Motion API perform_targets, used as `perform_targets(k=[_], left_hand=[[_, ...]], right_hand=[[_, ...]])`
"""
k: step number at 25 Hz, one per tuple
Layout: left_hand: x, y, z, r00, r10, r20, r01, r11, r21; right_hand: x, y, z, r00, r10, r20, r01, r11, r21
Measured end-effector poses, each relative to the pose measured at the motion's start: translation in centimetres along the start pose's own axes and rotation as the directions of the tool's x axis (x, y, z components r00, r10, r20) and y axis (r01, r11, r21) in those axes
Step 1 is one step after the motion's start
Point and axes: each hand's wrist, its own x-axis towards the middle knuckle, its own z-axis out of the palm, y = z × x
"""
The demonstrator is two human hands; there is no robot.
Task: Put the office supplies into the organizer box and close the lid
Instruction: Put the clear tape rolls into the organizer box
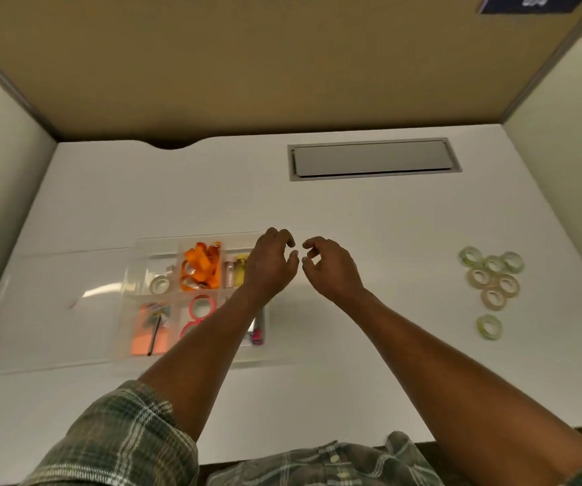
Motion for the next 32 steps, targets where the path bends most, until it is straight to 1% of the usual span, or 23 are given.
perform_targets(k=[5, 11, 13, 15, 17, 20, 24, 26, 29, 32], left_hand=[[0.7, 7.3, 5.8, 0.994, 0.085, 0.071, -0.083, 0.996, -0.024], [1.0, 15.5, 13.3, 0.968, 0.161, 0.192, -0.16, 0.987, -0.02], [0.8, 17.6, 15.6, 0.955, 0.182, 0.236, -0.181, 0.983, -0.023], [0.3, 19.5, 17.6, 0.939, 0.2, 0.279, -0.202, 0.979, -0.02], [-0.2, 21.4, 19.5, 0.919, 0.225, 0.324, -0.232, 0.973, -0.016], [-1.5, 24.1, 22.2, 0.85, 0.31, 0.426, -0.338, 0.941, -0.009], [-3.4, 26.2, 24.7, 0.688, 0.416, 0.594, -0.502, 0.865, -0.024], [-3.7, 26.2, 25.2, 0.635, 0.423, 0.646, -0.551, 0.834, -0.005], [-3.6, 25.8, 25.4, 0.618, 0.417, 0.667, -0.585, 0.81, 0.036], [-3.2, 25.0, 25.2, 0.641, 0.401, 0.654, -0.598, 0.795, 0.098]], right_hand=[[-2.4, 7.4, -6.3, 0.993, 0.099, -0.07, -0.101, 0.995, -0.014], [-5.9, 16.4, -12.5, 0.958, 0.244, -0.152, -0.252, 0.967, -0.036], [-7.1, 19.0, -13.9, 0.93, 0.296, -0.219, -0.324, 0.94, -0.107], [-8.2, 21.4, -15.3, 0.89, 0.354, -0.287, -0.415, 0.889, -0.191], [-8.9, 23.6, -16.5, 0.854, 0.419, -0.308, -0.493, 0.839, -0.228], [-9.5, 27.1, -18.1, 0.83, 0.494, -0.259, -0.551, 0.799, -0.241], [-9.4, 30.3, -19.3, 0.839, 0.534, -0.107, -0.541, 0.792, -0.284], [-9.4, 31.1, -19.4, 0.846, 0.528, -0.078, -0.524, 0.794, -0.307], [-9.3, 31.5, -19.5, 0.867, 0.488, -0.105, -0.495, 0.813, -0.306], [-9.1, 31.5, -19.4, 0.877, 0.472, -0.091, -0.475, 0.82, -0.319]])
